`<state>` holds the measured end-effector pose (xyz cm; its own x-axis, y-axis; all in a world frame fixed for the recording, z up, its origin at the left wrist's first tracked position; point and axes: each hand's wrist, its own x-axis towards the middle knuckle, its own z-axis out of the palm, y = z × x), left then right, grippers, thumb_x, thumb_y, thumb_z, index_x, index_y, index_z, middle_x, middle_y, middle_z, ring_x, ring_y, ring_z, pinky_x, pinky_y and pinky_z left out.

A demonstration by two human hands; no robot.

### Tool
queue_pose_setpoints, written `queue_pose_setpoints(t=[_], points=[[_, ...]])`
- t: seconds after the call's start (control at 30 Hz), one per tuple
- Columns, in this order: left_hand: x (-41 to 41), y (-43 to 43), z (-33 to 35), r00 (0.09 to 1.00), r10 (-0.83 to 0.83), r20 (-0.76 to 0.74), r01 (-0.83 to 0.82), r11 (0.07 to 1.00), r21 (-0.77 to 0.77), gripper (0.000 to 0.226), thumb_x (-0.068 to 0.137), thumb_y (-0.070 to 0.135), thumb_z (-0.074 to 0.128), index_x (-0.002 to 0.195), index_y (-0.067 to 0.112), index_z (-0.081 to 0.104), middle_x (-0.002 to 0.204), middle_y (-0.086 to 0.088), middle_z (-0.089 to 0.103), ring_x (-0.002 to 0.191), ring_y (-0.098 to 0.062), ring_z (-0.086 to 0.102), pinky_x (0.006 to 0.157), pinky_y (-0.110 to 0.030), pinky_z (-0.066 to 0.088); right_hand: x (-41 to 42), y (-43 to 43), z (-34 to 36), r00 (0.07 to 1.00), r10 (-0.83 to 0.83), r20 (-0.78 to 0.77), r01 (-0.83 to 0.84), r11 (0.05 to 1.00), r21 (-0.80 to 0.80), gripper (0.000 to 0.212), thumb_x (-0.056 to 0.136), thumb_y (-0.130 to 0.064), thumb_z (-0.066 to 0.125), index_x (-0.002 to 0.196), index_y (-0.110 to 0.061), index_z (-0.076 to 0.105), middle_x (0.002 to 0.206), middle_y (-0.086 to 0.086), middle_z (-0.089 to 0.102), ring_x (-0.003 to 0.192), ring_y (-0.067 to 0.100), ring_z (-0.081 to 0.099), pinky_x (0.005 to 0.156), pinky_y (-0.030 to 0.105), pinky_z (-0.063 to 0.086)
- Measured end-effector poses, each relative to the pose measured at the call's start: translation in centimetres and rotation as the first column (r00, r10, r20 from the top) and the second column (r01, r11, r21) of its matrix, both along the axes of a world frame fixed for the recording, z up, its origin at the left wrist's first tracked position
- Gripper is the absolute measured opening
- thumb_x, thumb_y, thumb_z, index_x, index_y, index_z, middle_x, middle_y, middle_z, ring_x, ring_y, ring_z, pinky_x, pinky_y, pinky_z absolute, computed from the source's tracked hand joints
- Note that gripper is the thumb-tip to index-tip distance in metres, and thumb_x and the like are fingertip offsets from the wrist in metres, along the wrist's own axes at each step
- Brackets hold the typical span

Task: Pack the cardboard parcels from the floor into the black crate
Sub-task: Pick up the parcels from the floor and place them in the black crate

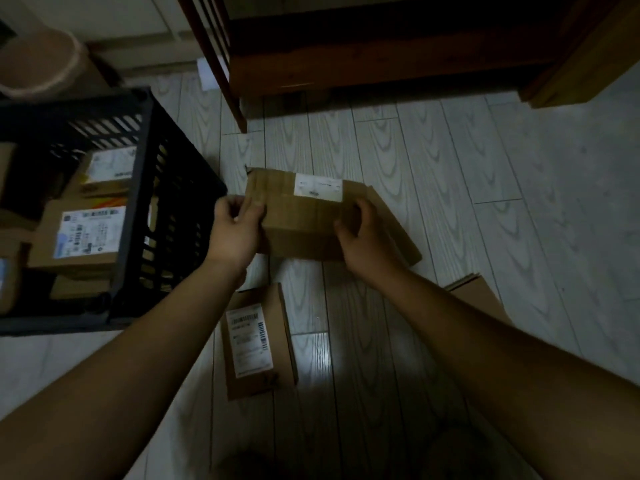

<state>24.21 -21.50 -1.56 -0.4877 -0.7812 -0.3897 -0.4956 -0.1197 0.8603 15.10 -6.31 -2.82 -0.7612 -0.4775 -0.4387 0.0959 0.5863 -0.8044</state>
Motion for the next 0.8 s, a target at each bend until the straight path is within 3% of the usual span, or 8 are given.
queue_pose_setpoints(t=[0.1,0.27,0.43,0.57,0.67,0.8], points=[[1.7,1.4,5.3,0.998,-0.046,-0.032,0.048,0.996,0.073,0.051,0.094,0.016,0.050,0.142,0.021,0.036,0.122,0.004,0.052,0.101,-0.010,0.055,0.070,-0.016,0.045,0.3,0.9,6.9,1.000,-0.010,-0.020,0.010,1.000,0.009,0.076,0.095,-0.026,0.054,0.152,-0.026,0.003,0.158,0.003,0.011,0.144,0.025,0.018,0.112,0.041,0.024],[4.3,2.3,19.4,0.996,-0.067,-0.065,0.076,0.987,0.141,0.050,0.093,0.009,0.052,0.138,0.027,0.040,0.122,0.004,0.057,0.110,-0.011,0.056,0.091,-0.029,0.048,1.3,1.9,21.7,0.996,0.006,-0.085,-0.005,1.000,0.010,0.085,0.093,-0.018,0.058,0.152,-0.026,-0.002,0.155,0.001,0.016,0.139,0.019,0.025,0.096,0.022,0.026],[7.6,2.0,36.4,0.983,-0.136,-0.126,0.154,0.978,0.142,0.051,0.094,0.009,0.050,0.140,0.028,0.038,0.125,0.013,0.054,0.119,-0.011,0.050,0.098,-0.030,0.043,4.2,1.9,37.9,0.988,0.047,-0.144,-0.044,0.999,0.023,0.085,0.093,-0.023,0.059,0.152,-0.030,-0.001,0.154,0.000,0.018,0.136,0.022,0.031,0.100,0.030,0.031],[11.1,1.5,48.4,0.963,-0.246,-0.110,0.257,0.962,0.096,0.044,0.095,0.018,0.051,0.132,0.038,0.042,0.120,0.018,0.055,0.118,-0.011,0.051,0.097,-0.032,0.044,7.2,2.0,49.7,0.984,0.017,-0.180,-0.021,1.000,-0.015,0.083,0.092,-0.021,0.059,0.151,-0.035,0.002,0.151,-0.002,0.022,0.124,0.011,0.035,0.089,0.023,0.035],[13.8,1.1,55.5,0.939,-0.330,-0.096,0.335,0.941,0.039,0.048,0.093,0.028,0.054,0.136,0.043,0.037,0.125,0.016,0.055,0.118,-0.010,0.052,0.093,-0.030,0.047,9.4,2.2,56.0,0.979,-0.002,-0.203,-0.013,0.997,-0.074,0.081,0.090,-0.020,0.062,0.151,-0.034,0.010,0.147,-0.001,0.028,0.126,0.012,0.038,0.091,0.029,0.046],[17.3,0.7,62.4,0.928,-0.364,-0.078,0.363,0.931,-0.036,0.057,0.092,0.028,0.055,0.142,0.042,0.029,0.129,0.009,0.055,0.118,-0.015,0.054,0.101,-0.044,0.045,12.4,2.0,61.5,0.964,0.025,-0.264,-0.059,0.991,-0.121,0.078,0.090,-0.024,0.061,0.152,-0.031,0.013,0.143,0.001,0.034,0.124,0.016,0.042,0.088,0.029,0.041]])
